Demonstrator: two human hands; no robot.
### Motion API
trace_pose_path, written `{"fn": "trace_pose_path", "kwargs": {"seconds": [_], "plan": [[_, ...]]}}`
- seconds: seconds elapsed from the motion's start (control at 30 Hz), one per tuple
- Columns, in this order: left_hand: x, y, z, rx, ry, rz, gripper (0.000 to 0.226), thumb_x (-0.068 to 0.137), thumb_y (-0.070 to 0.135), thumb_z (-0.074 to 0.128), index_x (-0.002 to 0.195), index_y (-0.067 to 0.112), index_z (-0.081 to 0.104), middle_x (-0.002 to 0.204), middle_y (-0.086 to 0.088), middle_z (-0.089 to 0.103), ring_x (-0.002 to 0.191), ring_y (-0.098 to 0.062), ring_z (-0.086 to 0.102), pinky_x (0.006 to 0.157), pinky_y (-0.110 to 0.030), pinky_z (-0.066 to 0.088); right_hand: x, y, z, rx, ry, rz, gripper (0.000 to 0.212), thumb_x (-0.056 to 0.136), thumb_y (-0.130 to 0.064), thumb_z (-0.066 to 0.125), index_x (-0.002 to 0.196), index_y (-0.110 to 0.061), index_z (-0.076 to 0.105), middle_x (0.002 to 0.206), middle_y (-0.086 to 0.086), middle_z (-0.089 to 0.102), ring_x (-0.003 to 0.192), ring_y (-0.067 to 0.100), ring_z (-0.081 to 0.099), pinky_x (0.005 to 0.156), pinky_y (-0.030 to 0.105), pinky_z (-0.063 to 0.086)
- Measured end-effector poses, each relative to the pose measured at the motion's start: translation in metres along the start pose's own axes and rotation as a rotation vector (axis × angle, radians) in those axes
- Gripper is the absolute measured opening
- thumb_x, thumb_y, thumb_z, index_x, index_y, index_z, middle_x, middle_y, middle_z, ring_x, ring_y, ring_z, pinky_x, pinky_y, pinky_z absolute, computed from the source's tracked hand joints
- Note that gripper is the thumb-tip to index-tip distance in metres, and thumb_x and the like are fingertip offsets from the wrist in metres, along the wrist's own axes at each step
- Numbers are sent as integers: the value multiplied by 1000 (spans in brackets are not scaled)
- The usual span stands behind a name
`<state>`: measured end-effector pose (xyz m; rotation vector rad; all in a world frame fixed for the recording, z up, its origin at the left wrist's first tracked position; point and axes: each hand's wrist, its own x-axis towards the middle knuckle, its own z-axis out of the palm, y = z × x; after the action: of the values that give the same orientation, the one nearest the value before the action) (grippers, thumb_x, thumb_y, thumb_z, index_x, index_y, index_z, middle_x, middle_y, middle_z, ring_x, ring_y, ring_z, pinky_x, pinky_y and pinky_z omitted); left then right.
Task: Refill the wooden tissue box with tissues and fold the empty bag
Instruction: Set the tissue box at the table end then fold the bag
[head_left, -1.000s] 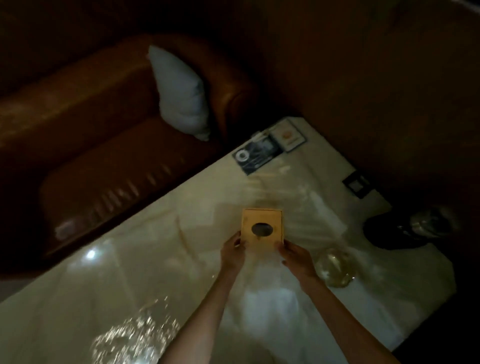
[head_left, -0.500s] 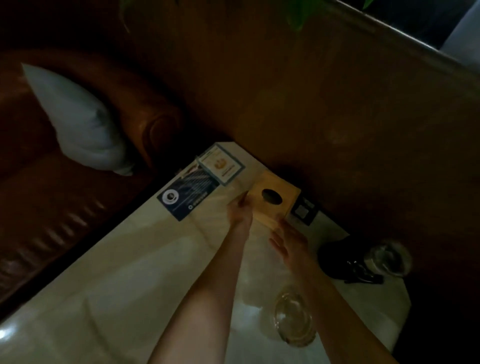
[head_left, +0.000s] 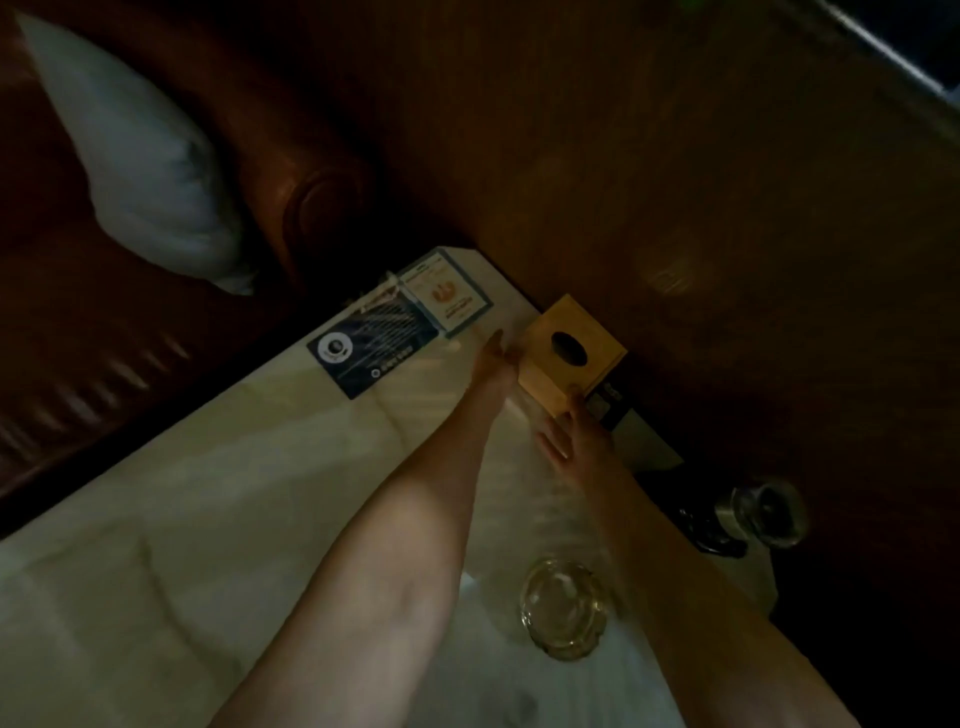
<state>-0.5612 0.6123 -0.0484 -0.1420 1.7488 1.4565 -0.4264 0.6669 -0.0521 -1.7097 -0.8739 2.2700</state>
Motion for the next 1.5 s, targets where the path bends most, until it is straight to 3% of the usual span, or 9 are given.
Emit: {"fn": "trace_pose_path", "kwargs": {"seconds": [0.13,0.27,0.33,0.43,0.57,0.77,1.03,1.17,1.5], "plan": [[-51,-42,-43,246,21,153,54,102,36,44,149,12,35,153,-10,42,138,-24,44,115,-29,31,-10,8,-10,-97,-92,-65,24,91,-45,62,98,-22,58,68,-10,65,64,7,61,82,34,56],[-123,-133,-111,632,98,187,38,102,26,45,136,11,56,141,-11,57,129,-25,54,111,-29,37,-47,58,-19,-388,-64,-158,44,99,-19,56,141,-15,46,143,12,52,128,28,53,109,43,44],[-166,-176,-141,754,182,135,35,101,24,47,132,15,60,138,-8,61,126,-24,58,109,-31,42,-71,90,-24,-556,-119,-185,43,96,-11,60,137,-17,52,147,14,50,123,19,53,105,36,43],[-233,-218,-175,866,246,90,33,100,20,48,129,17,63,138,-6,61,127,-24,57,108,-31,41,-111,129,-36,-935,-279,-186,56,92,-27,67,144,-16,48,145,9,53,126,16,54,99,24,43],[-316,-261,-205,991,281,9,40,102,24,41,140,19,52,154,-3,43,142,-17,39,117,-26,26,-156,164,-56,-1447,-474,-277,66,92,-41,63,149,-17,40,157,8,37,145,21,35,119,35,30],[-429,-308,-236,868,517,-95,42,103,26,41,145,18,46,157,-6,37,146,-22,34,120,-32,23,-209,195,-71,-2057,-695,-597,74,94,-59,46,156,-25,22,165,6,15,152,22,16,124,42,10],[-562,-369,-266,502,760,-220,40,101,22,48,139,12,53,149,-11,48,137,-26,48,114,-35,38,-283,263,-56,-2267,-962,-771,73,96,-57,44,156,-25,20,165,4,15,152,22,17,124,42,13],[-619,-396,-290,411,856,-266,32,98,22,53,128,16,63,131,-10,66,118,-26,64,93,-32,49,-321,307,-45,-2178,-1083,-679,65,97,-50,50,153,-23,31,161,3,30,148,19,30,121,34,23],[-654,-427,-374,357,905,-349,23,96,20,53,106,12,72,113,-16,73,104,-33,68,83,-38,52,-362,386,-28,-2034,-818,-469,54,96,-30,60,146,-16,44,132,6,64,128,22,55,109,35,40]]}}
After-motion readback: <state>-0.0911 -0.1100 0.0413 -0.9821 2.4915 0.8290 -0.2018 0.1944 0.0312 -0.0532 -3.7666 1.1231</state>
